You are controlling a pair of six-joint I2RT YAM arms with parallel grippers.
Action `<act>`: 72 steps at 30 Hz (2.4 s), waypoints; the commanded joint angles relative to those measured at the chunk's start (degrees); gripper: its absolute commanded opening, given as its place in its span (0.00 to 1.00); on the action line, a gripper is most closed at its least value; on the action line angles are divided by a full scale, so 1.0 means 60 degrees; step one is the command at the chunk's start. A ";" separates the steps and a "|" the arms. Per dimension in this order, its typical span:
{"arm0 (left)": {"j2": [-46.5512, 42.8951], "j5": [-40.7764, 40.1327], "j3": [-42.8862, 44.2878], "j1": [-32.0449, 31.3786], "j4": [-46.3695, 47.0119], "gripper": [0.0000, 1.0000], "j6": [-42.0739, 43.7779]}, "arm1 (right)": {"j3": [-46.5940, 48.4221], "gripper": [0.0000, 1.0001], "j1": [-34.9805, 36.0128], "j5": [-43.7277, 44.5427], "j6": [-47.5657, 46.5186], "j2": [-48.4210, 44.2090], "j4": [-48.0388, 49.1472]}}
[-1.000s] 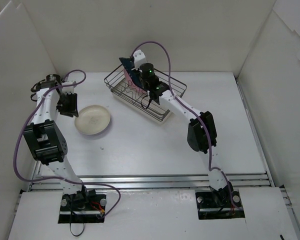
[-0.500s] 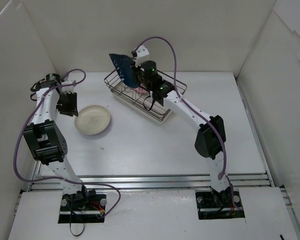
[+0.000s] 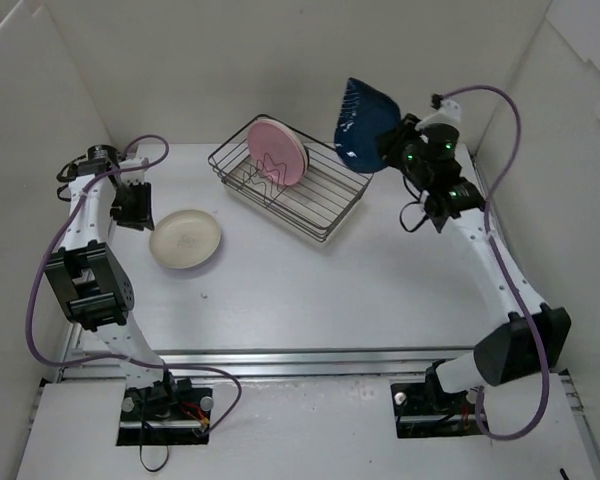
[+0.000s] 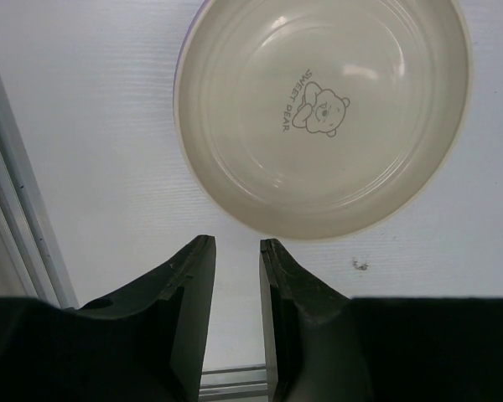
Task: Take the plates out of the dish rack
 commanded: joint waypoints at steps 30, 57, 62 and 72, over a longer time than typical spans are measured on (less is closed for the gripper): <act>-0.1277 0.0427 0.0203 0.0256 0.0098 0.28 -0.0029 | -0.7104 0.00 -0.5549 -0.4057 0.2713 -0.0225 0.3708; -0.1307 0.0339 0.0320 0.0256 0.0054 0.29 -0.0043 | -0.6988 0.50 -0.6106 -0.3678 0.1480 0.1331 0.1922; -0.1219 0.0471 0.0481 0.0256 0.0025 0.29 -0.0058 | -0.6535 0.59 -0.5682 -0.2215 0.0998 0.0511 0.0445; -0.0853 0.0734 0.1623 -0.0064 -0.0078 0.30 0.0102 | -0.5465 0.62 -0.4905 0.0307 0.0089 -0.1027 -0.1389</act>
